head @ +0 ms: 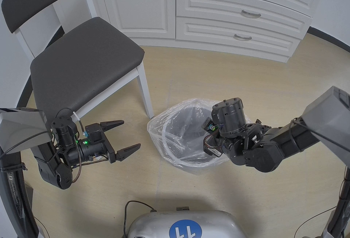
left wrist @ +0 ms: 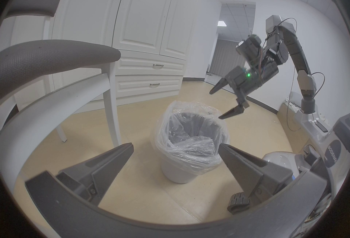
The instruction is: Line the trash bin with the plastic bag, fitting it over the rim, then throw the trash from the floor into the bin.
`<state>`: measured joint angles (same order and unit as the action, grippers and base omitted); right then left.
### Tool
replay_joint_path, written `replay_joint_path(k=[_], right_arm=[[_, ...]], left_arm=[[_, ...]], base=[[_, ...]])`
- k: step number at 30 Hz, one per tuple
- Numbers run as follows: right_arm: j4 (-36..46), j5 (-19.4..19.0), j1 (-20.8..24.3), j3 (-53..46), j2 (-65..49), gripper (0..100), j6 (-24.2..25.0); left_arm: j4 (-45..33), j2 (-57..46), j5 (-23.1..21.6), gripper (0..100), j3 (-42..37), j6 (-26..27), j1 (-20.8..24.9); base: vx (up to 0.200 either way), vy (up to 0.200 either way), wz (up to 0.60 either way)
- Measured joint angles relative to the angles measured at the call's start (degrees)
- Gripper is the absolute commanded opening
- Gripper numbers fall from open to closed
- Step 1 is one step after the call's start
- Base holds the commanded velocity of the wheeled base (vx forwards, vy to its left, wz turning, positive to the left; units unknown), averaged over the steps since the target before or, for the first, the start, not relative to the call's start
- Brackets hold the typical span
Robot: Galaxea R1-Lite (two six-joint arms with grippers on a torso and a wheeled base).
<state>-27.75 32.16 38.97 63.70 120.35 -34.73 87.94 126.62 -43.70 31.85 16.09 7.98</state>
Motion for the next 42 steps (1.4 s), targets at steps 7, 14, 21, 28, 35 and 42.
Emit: replay_joint_path(k=[7,14,21,28,35,42], right_arm=[[-0.2,0.0,-1.5,6.9,7.0,100,0.7],[-0.3,0.2,-1.9,13.7,11.8,100,1.8],[0.1,1.0,-3.6,11.7,14.3,100,0.3],[-0.1,1.1,-3.6,3.6,10.4,100,-1.1],[-0.3,1.0,1.1,-4.4,5.5,100,-0.1],[-0.2,1.1,4.4,-11.3,3.7,100,0.2]], left_arm=[[0.0,-0.2,0.0,100,0.0,0.0,0.0],[0.0,-0.2,0.0,100,0.1,0.0,0.0],[0.0,-0.2,0.0,100,-0.2,0.1,0.0],[0.0,-0.2,-0.1,100,-0.2,0.2,0.1],[0.0,-0.2,-0.1,100,-0.3,0.2,0.2],[0.0,-0.2,-0.1,100,-0.4,0.2,0.2]], base=[[0.0,0.0,0.0],[0.0,0.0,0.0],[0.0,0.0,0.0],[0.0,0.0,0.0],[0.0,0.0,0.0],[0.0,0.0,0.0]])
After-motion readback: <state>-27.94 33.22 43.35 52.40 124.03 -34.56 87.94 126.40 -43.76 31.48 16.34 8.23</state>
